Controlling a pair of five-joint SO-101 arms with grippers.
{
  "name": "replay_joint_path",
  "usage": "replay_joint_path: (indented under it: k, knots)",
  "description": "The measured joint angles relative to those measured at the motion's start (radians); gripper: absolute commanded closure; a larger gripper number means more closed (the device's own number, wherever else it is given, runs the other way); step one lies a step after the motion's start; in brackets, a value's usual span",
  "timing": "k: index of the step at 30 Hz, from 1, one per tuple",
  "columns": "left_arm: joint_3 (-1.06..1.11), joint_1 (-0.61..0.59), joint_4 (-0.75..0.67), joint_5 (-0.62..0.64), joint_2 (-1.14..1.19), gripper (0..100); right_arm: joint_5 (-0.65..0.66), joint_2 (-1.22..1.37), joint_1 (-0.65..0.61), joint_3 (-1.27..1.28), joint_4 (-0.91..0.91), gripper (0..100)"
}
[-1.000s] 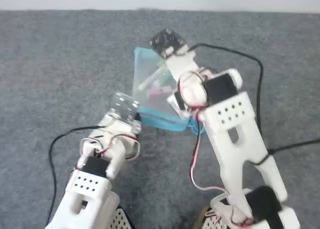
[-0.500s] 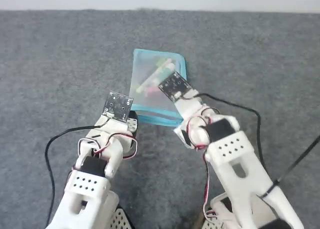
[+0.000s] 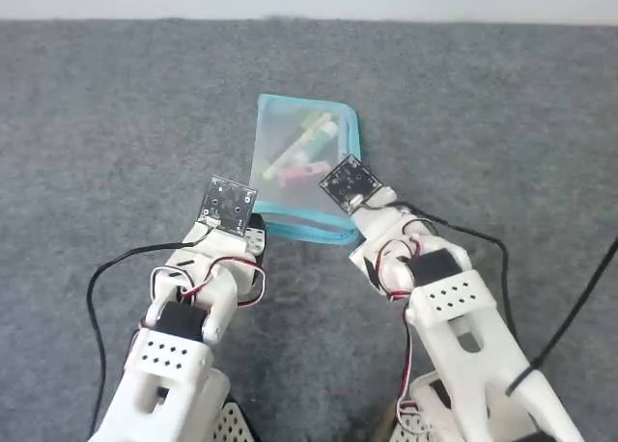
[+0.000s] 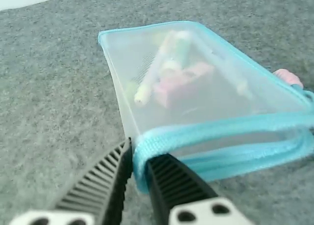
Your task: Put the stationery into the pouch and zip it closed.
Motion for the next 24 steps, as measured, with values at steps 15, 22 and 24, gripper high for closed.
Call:
replay_joint_path:
  k: [15,22,24]
  knots:
    - [0.0,0.0,0.0,0.0,0.0,99,0.261,0.0,-0.003,0.118,-0.227,78.3]
    - [0.0,-0.008,0.0,0.0,0.0,99,0.299,0.0,-0.006,0.141,-0.377,78.3]
    - [0.0,-0.008,0.0,0.0,0.0,99,0.299,0.003,-0.006,0.141,-0.402,78.3]
